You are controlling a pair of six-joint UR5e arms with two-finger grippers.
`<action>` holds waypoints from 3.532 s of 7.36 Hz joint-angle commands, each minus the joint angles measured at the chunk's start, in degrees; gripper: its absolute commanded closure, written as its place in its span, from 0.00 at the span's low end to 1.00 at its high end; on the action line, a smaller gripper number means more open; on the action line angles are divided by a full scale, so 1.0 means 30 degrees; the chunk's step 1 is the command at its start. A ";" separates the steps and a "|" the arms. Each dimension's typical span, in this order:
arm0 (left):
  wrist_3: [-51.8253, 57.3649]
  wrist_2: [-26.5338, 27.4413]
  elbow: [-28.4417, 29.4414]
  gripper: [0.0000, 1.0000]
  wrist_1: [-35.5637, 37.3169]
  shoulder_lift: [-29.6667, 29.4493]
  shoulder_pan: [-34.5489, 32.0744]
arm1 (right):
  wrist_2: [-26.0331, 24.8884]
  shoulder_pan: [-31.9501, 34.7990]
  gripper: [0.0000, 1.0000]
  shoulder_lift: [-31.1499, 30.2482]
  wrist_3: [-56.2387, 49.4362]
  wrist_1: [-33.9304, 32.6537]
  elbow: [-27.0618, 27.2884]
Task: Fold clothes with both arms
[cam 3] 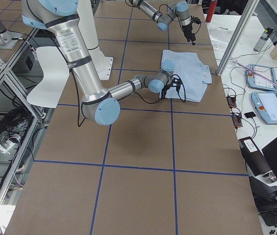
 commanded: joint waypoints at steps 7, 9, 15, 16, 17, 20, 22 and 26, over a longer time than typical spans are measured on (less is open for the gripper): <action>0.0000 0.0059 -0.2228 0.01 0.1461 0.0687 -0.0028 | 0.1409 0.0035 1.00 -0.8746 0.0001 -0.0038 0.9636; 0.0000 0.0059 -0.2843 0.01 0.1549 0.1126 -0.0028 | 0.3306 -0.1508 1.00 -1.2057 0.0030 0.0050 1.3147; 0.0000 -0.0058 -0.4599 0.01 0.1520 0.2269 0.0292 | 0.4756 -0.8674 0.00 -1.1173 0.3868 0.0167 1.5777; 0.0000 -0.0088 -0.5678 0.01 0.1549 0.2765 0.0932 | 0.4027 -0.7333 0.00 -1.0439 0.3868 0.0167 1.5484; -0.0609 -0.0088 -0.6994 0.01 0.2216 0.3292 0.1780 | 0.3672 -0.5638 0.00 -0.9475 0.3839 0.0167 1.5075; -0.6395 0.0116 -1.0194 0.01 0.4825 0.3386 0.6079 | 0.3406 -0.1500 0.00 -0.7269 0.3605 0.0167 1.3403; -0.8490 0.0407 -1.0085 0.01 0.4889 0.3035 0.8076 | 0.3317 -0.0438 0.00 -0.7268 0.3400 0.0167 1.3401; -0.8584 0.1641 -0.8416 0.10 0.4889 0.2331 0.8732 | 0.3346 -0.0406 0.00 -0.7239 0.3399 0.0167 1.3430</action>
